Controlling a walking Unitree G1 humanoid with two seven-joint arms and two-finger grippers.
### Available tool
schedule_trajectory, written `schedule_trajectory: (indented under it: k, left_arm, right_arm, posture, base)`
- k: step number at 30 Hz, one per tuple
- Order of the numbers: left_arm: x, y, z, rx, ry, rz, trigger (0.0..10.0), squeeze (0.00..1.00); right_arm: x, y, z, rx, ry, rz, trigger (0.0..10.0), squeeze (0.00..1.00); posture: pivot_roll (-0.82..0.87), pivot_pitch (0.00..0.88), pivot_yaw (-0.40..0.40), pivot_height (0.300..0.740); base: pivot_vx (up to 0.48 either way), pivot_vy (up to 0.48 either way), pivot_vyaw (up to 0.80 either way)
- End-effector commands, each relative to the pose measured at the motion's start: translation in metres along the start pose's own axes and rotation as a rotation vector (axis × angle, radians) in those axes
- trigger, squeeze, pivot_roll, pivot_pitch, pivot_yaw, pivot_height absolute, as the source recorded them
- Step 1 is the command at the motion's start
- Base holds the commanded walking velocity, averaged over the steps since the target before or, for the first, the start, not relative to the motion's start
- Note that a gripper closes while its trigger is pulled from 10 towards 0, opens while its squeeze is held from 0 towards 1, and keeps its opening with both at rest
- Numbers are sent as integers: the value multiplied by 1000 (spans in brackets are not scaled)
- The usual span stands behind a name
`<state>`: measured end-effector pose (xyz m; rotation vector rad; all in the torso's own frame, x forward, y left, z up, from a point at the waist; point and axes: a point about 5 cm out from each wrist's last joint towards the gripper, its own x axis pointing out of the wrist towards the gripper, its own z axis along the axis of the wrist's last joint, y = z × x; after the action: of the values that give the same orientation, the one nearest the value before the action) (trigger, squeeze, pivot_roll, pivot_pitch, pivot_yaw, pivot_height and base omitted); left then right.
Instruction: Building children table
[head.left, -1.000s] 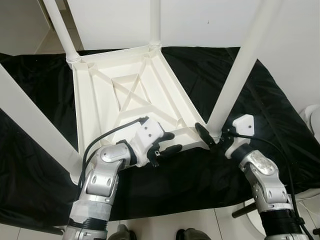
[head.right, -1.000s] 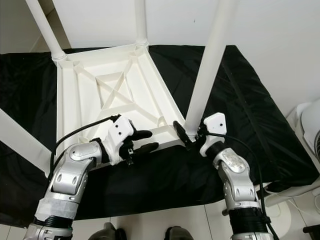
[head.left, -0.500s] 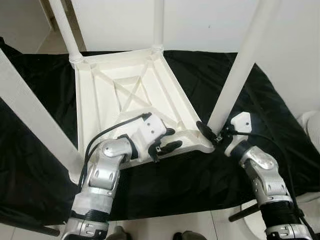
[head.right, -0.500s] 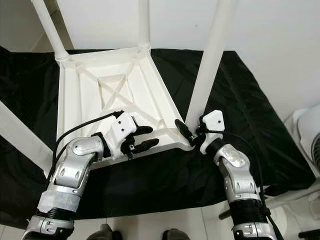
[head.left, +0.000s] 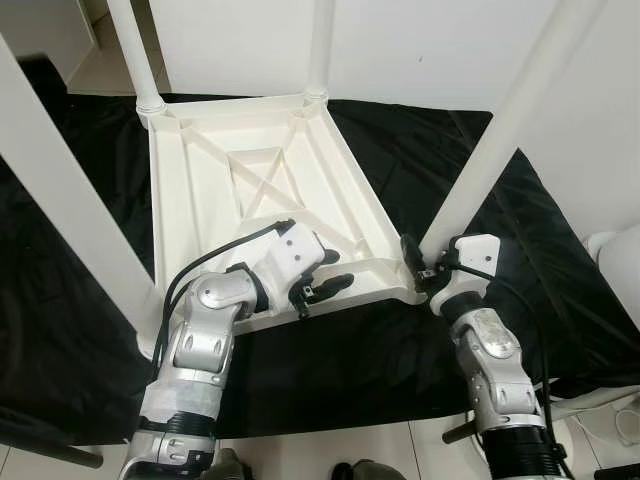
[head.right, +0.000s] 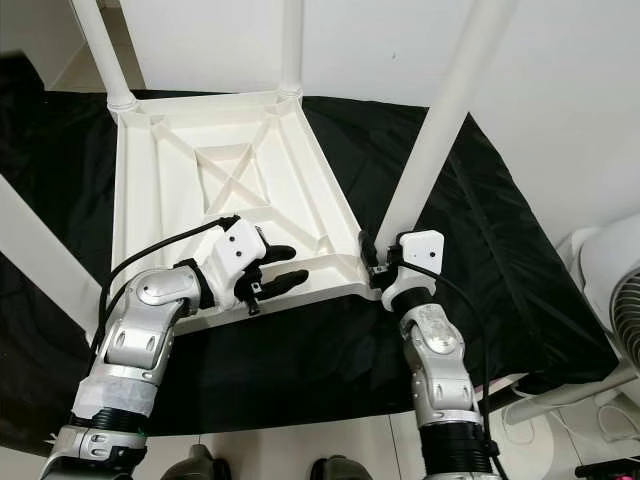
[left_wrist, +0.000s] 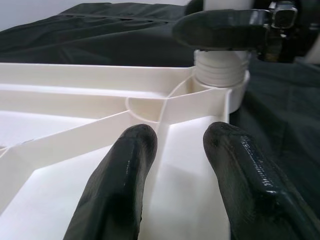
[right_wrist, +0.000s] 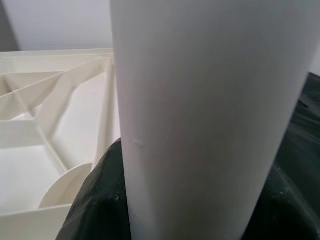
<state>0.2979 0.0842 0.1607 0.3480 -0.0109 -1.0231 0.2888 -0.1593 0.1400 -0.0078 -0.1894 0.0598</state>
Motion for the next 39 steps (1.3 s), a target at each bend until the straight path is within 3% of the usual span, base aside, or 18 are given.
schedule_trajectory:
  k: [1, 5, 6, 7, 8, 17, 18, 28, 30, 32, 36, 39]
  left_arm:
    - [-5, 16, -2, -9, 2, 372, 10000, 0]
    - [-6, 15, -2, -8, 0, 376, 10000, 0]
    - [-6, 15, -2, -9, -1, 378, 10000, 0]
    - [-5, 16, -2, -10, -2, 378, 10000, 0]
    - [-4, 17, -1, -9, -5, 378, 10000, 0]
    - [-1, 18, 3, 0, -16, 348, 10000, 0]
    - [-1, 17, 3, 4, -17, 342, 10000, 0]
    - [3, 14, 3, -11, -14, 315, 10000, 0]
    - [5, 12, 4, -3, -21, 293, 10000, 0]
    - [5, 12, 4, -3, -21, 293, 10000, 0]
    - [8, 8, 4, 0, -28, 245, 10000, 0]
    - [8, 6, 4, -3, -34, 230, 10000, 0]
  right_arm:
    - [1, -4, 11, -19, -53, -61, 10000, 0]
    - [-1, -5, 15, -8, -82, -150, 10000, 0]
    - [-3, -7, 16, -4, -89, -189, 10000, 757]
    - [-3, -8, 16, 3, -90, -202, 10000, 757]
    - [-4, -7, 16, 18, -93, -202, 10000, 1000]
    - [-4, -3, 20, 67, -98, -140, 10000, 1000]
    - [-3, -1, 20, 72, -89, -83, 10000, 0]
    - [-4, -15, 17, -6, -32, 154, 10000, 0]
    - [-5, -21, 14, -52, -2, 270, 10000, 0]
    - [-5, -21, 14, -52, -2, 270, 10000, 0]
    - [-7, -24, 11, -111, 40, 455, 10000, 0]
    - [-6, -24, 9, -119, 64, 518, 10000, 0]
  posture:
    - [-22, 53, -65, 740]
    - [-31, 51, -50, 740]
    - [-32, 50, -45, 740]
    - [-32, 50, -45, 740]
    - [-34, 50, -39, 740]
    - [-52, 51, -10, 740]
    - [-52, 51, -10, 740]
    - [-69, 45, 18, 740]
    - [-78, 36, 26, 740]
    - [-78, 36, 26, 740]
    - [-87, 28, 36, 740]
    - [-96, 28, 42, 740]
  base:
    - [0, 0, 0]
    - [0, 0, 0]
    - [0, 0, 0]
    - [0, 0, 0]
    - [0, 0, 0]
    - [0, 0, 0]
    - [0, 0, 0]
    - [0, 0, 0]
    - [0, 0, 0]
    - [0, 0, 0]
    - [0, 0, 0]
    - [0, 0, 0]
